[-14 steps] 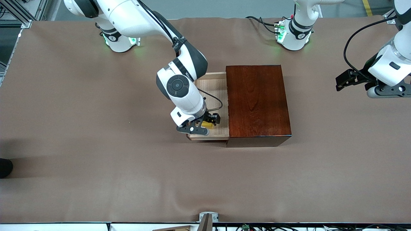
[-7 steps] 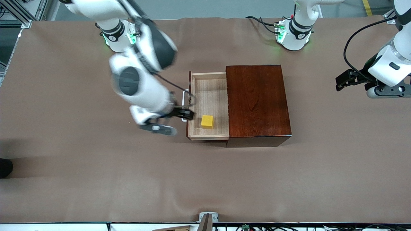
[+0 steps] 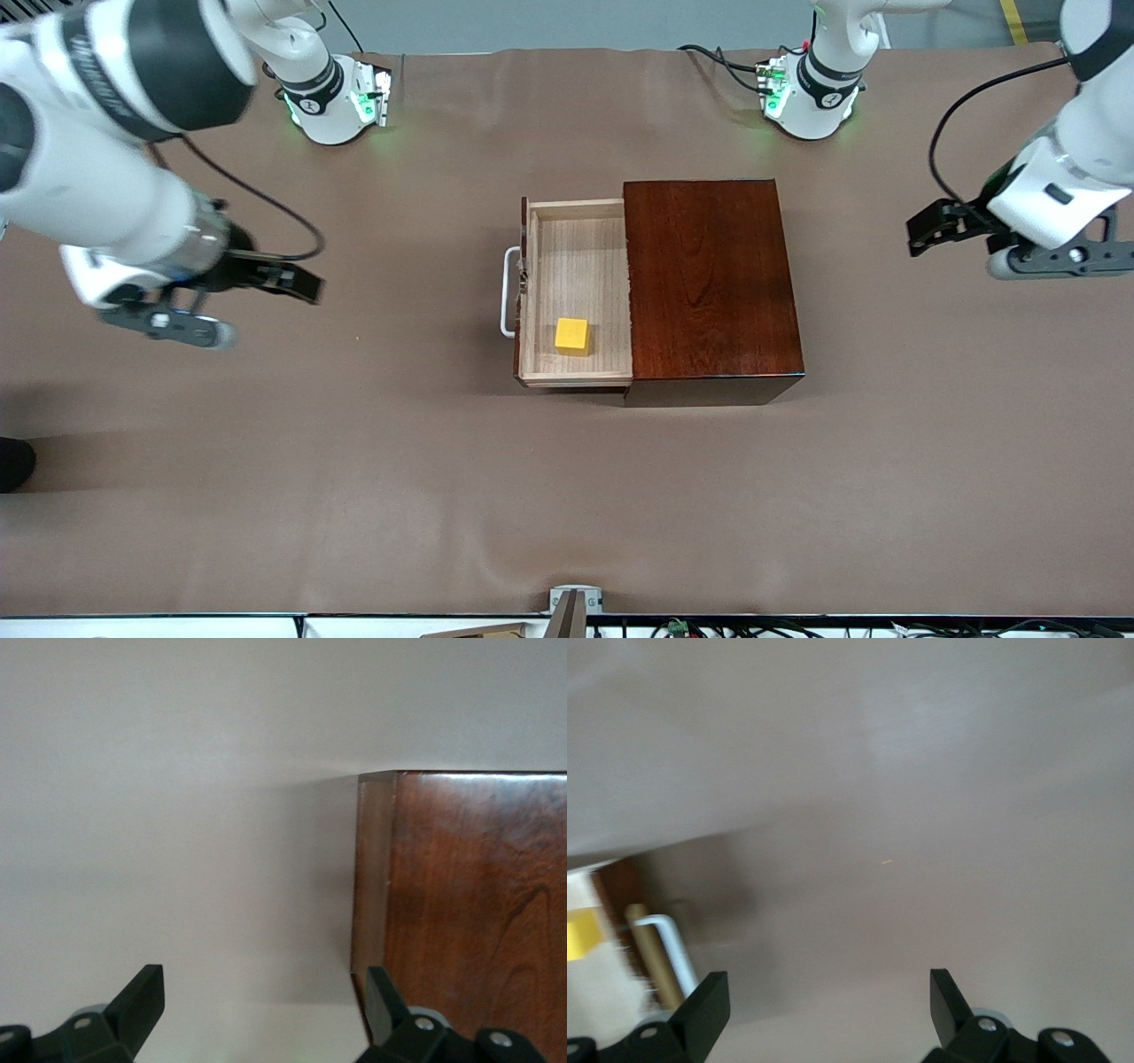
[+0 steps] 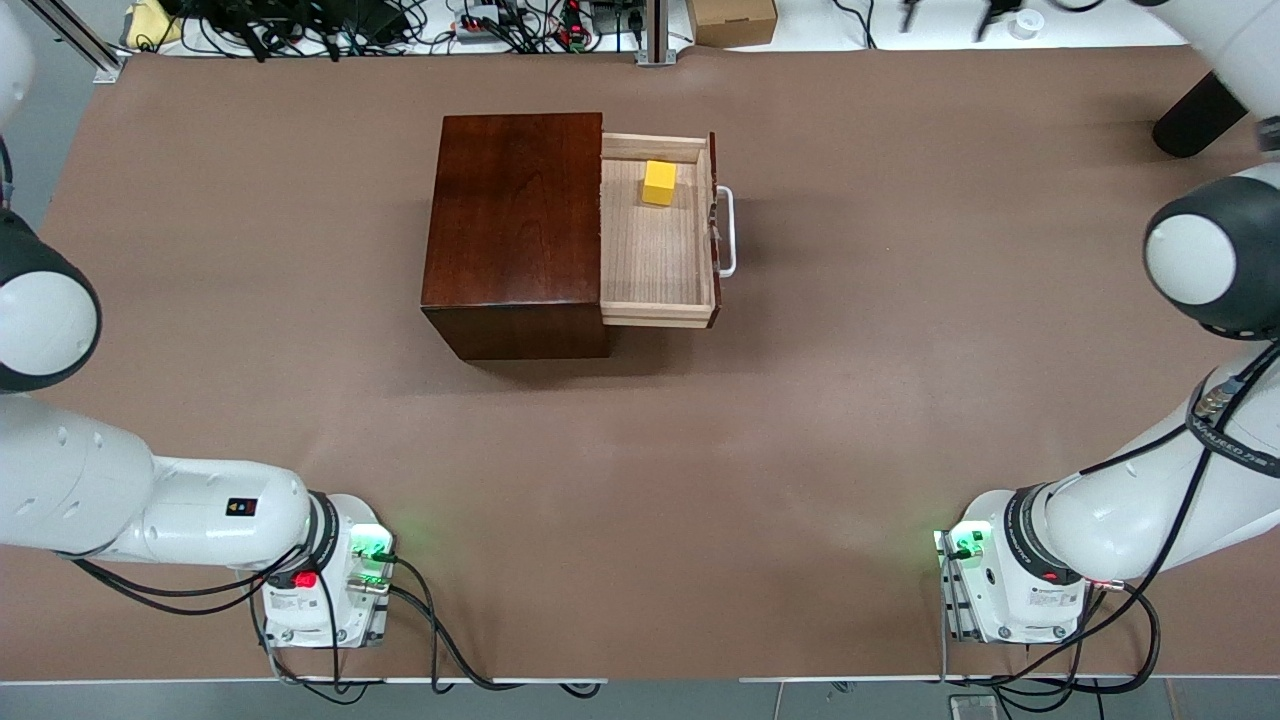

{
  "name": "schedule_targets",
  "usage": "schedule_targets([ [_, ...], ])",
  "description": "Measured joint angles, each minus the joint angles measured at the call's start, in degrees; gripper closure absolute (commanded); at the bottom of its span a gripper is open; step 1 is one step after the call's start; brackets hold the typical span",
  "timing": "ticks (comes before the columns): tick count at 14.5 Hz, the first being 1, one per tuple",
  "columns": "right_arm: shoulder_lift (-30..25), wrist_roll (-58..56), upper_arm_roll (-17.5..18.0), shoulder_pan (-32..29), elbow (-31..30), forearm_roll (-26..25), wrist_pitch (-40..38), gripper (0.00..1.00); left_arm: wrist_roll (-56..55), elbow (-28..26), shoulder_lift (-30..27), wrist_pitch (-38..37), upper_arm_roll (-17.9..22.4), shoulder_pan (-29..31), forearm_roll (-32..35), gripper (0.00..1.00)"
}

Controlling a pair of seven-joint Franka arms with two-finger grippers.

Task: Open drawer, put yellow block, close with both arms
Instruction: 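Retract the right gripper while the left gripper reaches the drawer front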

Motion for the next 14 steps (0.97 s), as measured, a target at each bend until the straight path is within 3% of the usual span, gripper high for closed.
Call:
schedule_targets([
  [6,-4.28,-15.20,-0.27,-12.76,-7.05,-0.48,2.96,0.00,-17.13,3.33,5.84,0.40,-8.57,-2.52,0.00,0.00],
  [10,-10.69,-15.98,-0.23,-14.49,-16.09,-0.48,7.92,0.00,-28.91,7.32,11.18,0.81,-9.19,-8.94,0.00,0.00],
  [14,-12.88,-20.01,-0.18,-14.92,-16.85,-0.51,6.69,0.00,-44.12,8.76,14.86,2.72,-9.27,-15.42,0.00,0.00],
])
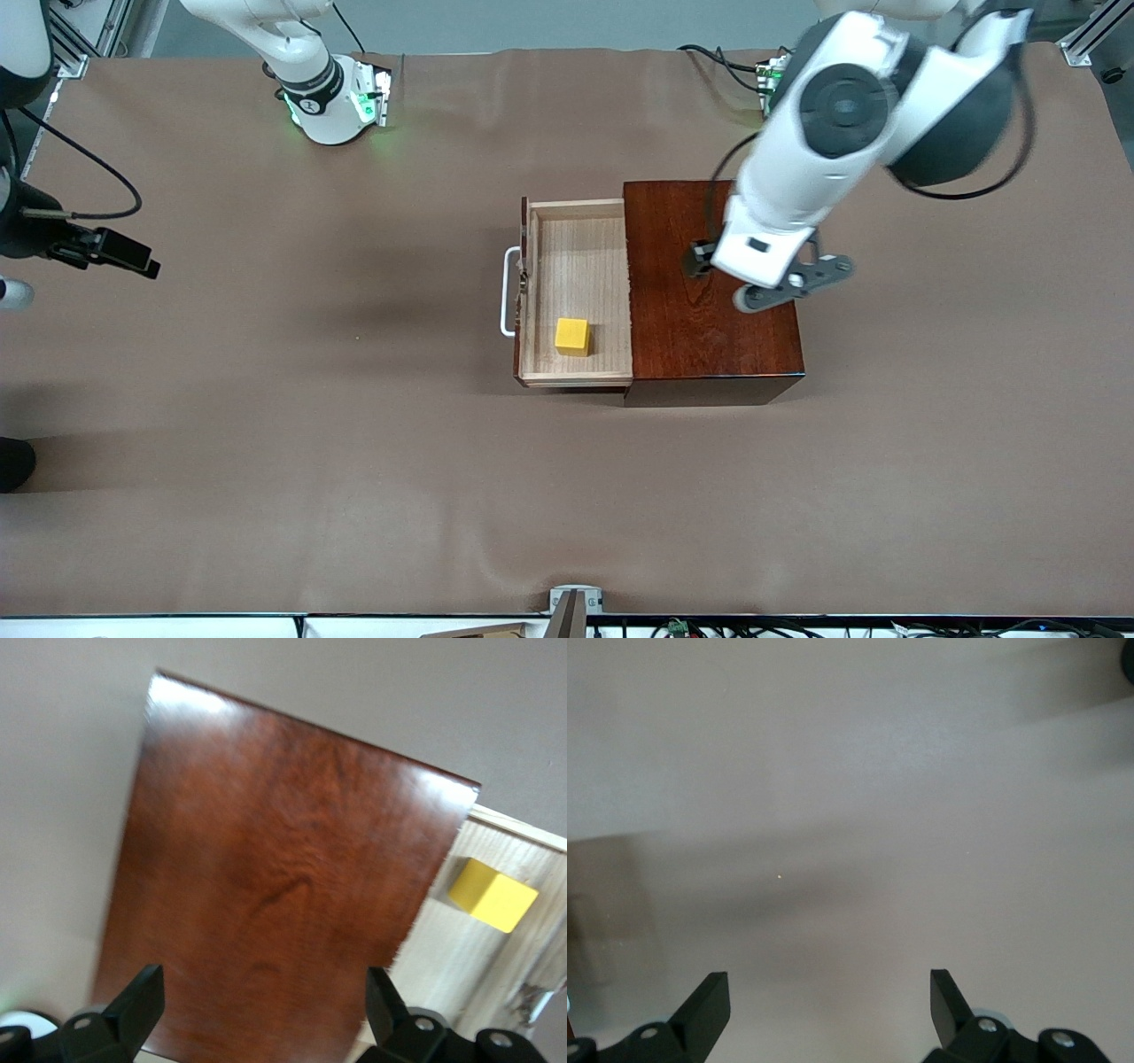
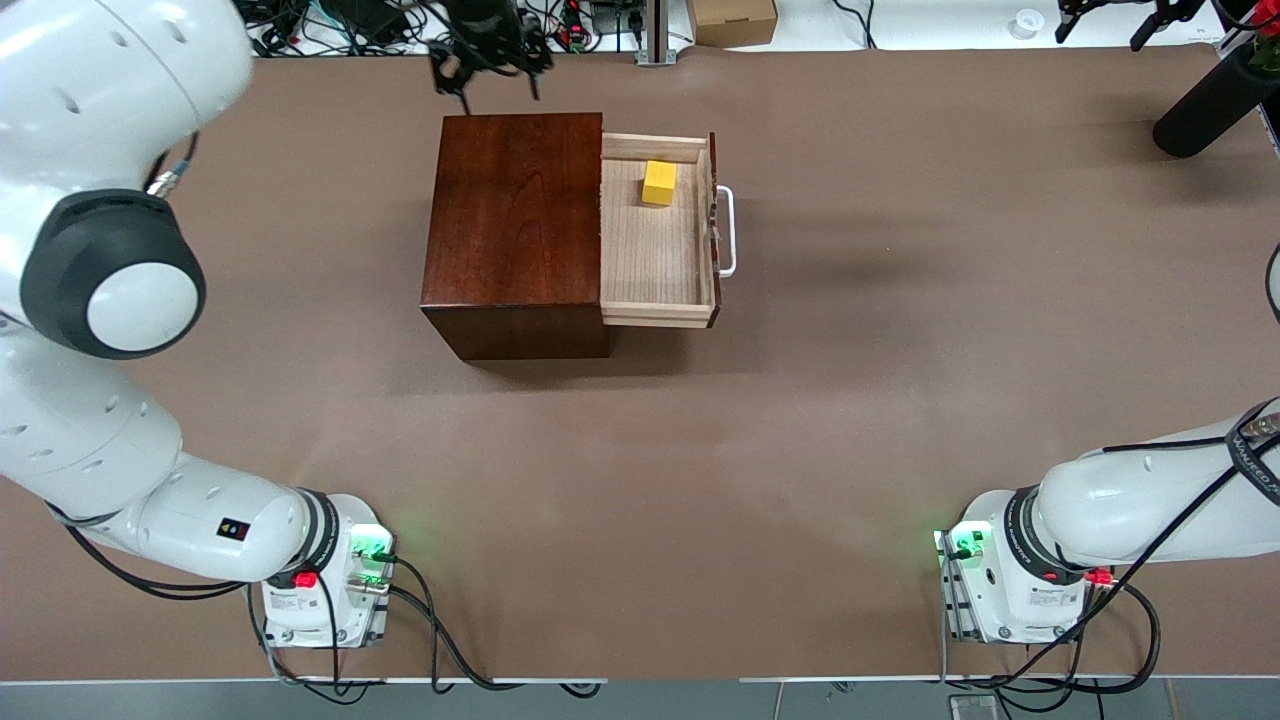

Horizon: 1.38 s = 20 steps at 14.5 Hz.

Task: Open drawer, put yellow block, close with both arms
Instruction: 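Retract the right gripper while the left gripper reaches the drawer front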

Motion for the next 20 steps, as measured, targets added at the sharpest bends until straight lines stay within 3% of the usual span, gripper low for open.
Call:
schedule_targets([
  [8,-0.02,-2.34,0.09,-0.67,-0.06,0.00,-1.05,0.00,-18.99,2.73,5.05,3.43,-0.01,-6.96,0.00,0.00],
  [20,-0.03,-2.35,0.48,-0.67,0.00,-0.01,-0.87,0.00,-32.56,3.23,9.03,7.75,-0.02,-10.82,0.00,0.00],
])
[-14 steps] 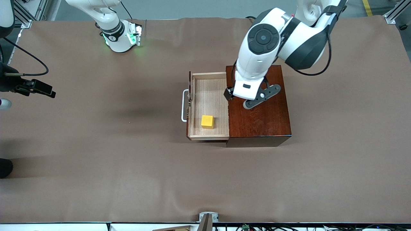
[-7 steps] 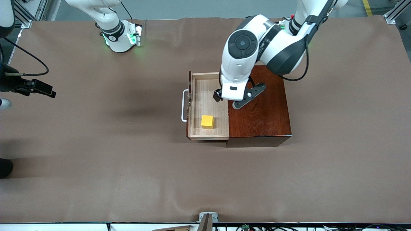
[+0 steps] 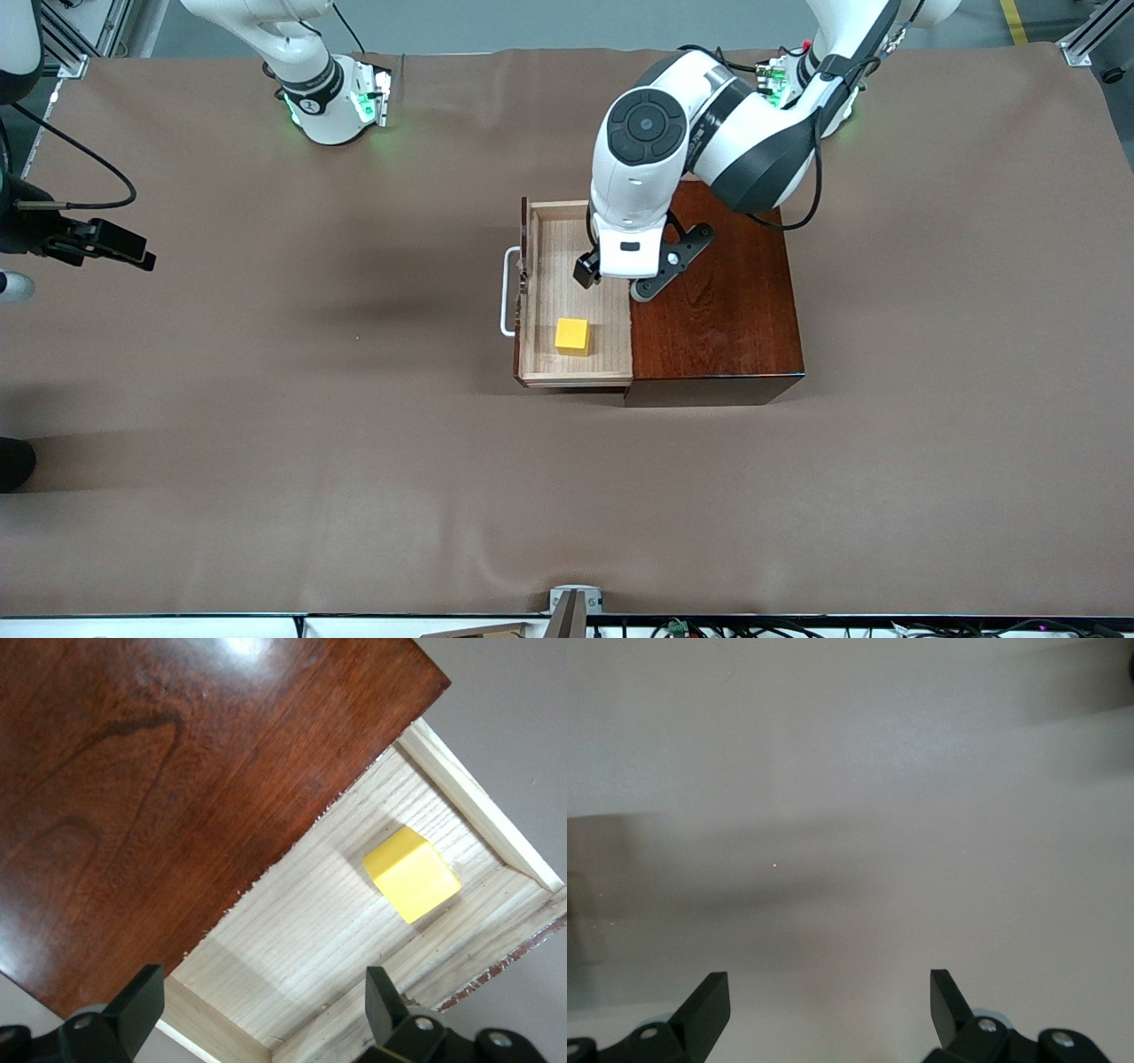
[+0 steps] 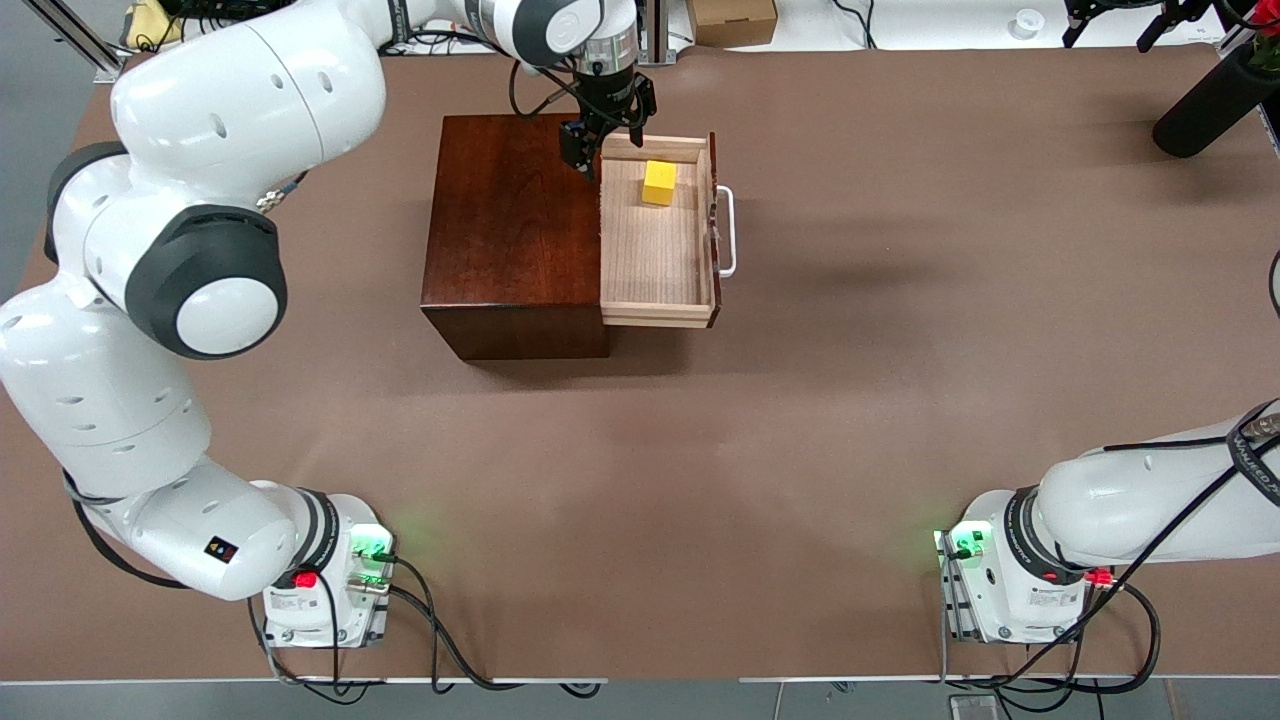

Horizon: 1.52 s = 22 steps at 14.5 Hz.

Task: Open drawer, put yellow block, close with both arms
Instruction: 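Retract the right gripper while the left gripper reaches the drawer front, then push the drawer shut into the box with the left gripper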

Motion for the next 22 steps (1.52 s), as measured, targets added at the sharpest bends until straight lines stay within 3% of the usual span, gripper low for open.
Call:
schedule_targets([
  [4,0.00,0.00,0.14,0.00,0.00,0.00,0.01,0.00,-4.27,0.02,1.13,2.39,0.00,-1.15,0.00,0.00],
  [8,0.00,0.00,0.14,0.00,0.00,-0.04,0.05,0.00,-15.24,0.40,4.30,10.45,0.06,-4.48,0.00,0.00],
  [17,0.00,0.00,0.14,0.00,0.00,-0.13,0.06,0.00,-36.16,6.31,13.08,24.82,2.85,-13.10,0.00,0.00],
  [22,0.00,0.00,0.14,0.00,0.00,-0.14,0.06,0.00,-42.97,6.57,15.63,25.95,2.99,-13.54,0.00,0.00],
])
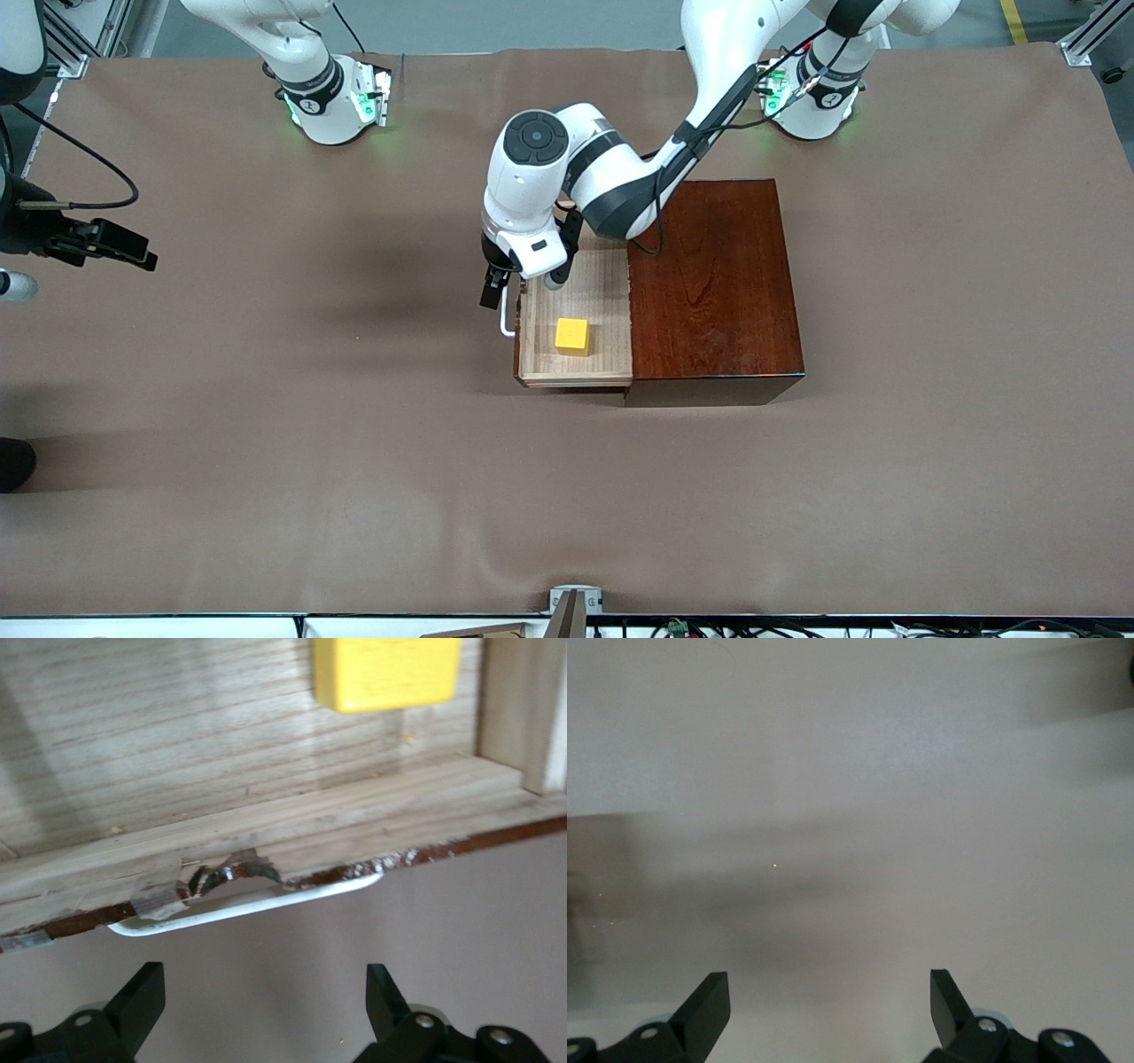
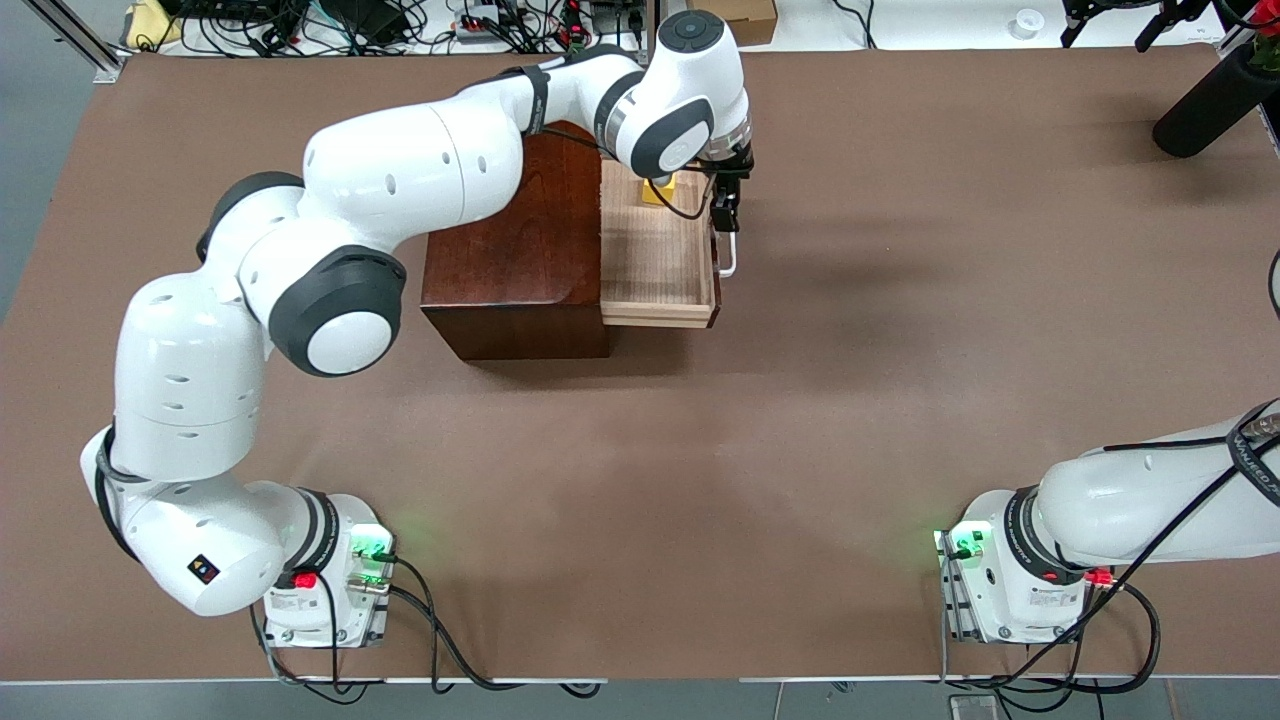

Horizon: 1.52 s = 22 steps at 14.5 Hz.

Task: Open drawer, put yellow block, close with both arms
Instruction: 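Push the drawer shut into the box with the left gripper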

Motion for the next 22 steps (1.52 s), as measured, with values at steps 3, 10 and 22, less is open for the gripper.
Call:
schedule_targets([
  [3,0.00,0.00,0.00,0.00,0.00,-0.01,0.00,0.00,-2.34,-0.01,0.65,-1.27,0.47,-0.20,0.00,0.00],
  [10,0.00,0.00,0.00,0.00,0.00,-0.02,0.00,0.00,-3.50,0.21,2.18,-2.26,0.79,-0.55,-0.01,0.00],
  [22,0.00,0.00,0.00,0.00,0.00,-0.03,0.00,0.00,-6.17,2.12,2.82,-5.47,1.52,-1.51,1.27,0.00],
])
